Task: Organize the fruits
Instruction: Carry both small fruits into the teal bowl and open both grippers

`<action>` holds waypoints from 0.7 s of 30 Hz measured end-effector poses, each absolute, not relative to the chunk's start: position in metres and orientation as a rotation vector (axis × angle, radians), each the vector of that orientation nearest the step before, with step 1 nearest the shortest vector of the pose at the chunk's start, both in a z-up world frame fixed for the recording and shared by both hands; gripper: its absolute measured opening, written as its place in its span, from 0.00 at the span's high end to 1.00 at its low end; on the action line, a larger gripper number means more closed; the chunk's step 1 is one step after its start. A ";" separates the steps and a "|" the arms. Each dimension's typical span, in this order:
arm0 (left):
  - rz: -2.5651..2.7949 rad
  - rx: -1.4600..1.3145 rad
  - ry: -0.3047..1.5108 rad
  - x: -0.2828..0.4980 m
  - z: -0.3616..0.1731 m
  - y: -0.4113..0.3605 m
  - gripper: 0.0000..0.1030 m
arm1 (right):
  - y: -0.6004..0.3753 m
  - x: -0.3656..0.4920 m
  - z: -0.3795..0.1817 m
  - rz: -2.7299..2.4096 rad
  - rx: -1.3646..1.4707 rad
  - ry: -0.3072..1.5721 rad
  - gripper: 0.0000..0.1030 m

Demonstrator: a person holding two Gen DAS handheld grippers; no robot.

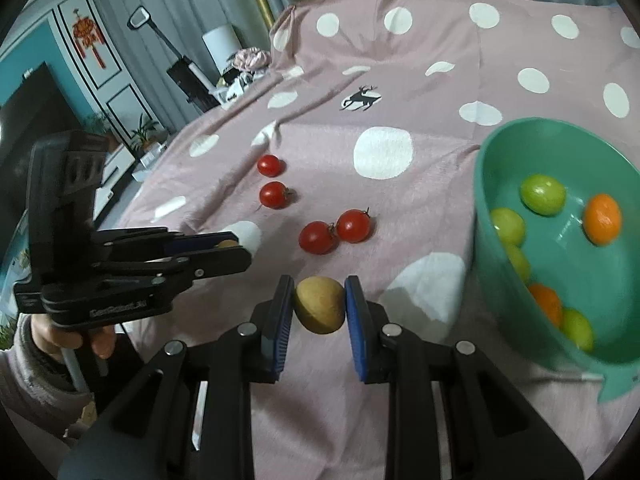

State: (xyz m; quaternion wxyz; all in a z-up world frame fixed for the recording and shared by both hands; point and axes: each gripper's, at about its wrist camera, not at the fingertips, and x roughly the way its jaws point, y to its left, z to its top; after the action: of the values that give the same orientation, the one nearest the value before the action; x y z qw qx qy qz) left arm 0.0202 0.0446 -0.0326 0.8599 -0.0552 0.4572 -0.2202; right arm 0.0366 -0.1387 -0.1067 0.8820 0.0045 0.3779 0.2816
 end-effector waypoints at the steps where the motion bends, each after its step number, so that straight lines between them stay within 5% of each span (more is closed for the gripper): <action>1: -0.465 -0.113 0.958 0.020 -0.032 0.043 0.74 | -0.141 0.033 -0.106 0.586 0.017 0.781 0.74; 21: -0.515 -0.061 0.934 0.017 -0.013 0.008 0.74 | -0.185 0.017 -0.088 0.530 0.120 0.700 0.74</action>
State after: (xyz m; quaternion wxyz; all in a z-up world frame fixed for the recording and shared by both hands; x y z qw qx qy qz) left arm 0.0169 0.0083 -0.0131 0.8607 -0.0288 0.4453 -0.2452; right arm 0.0174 -0.1849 -0.0882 0.9034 0.0581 0.3388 0.2563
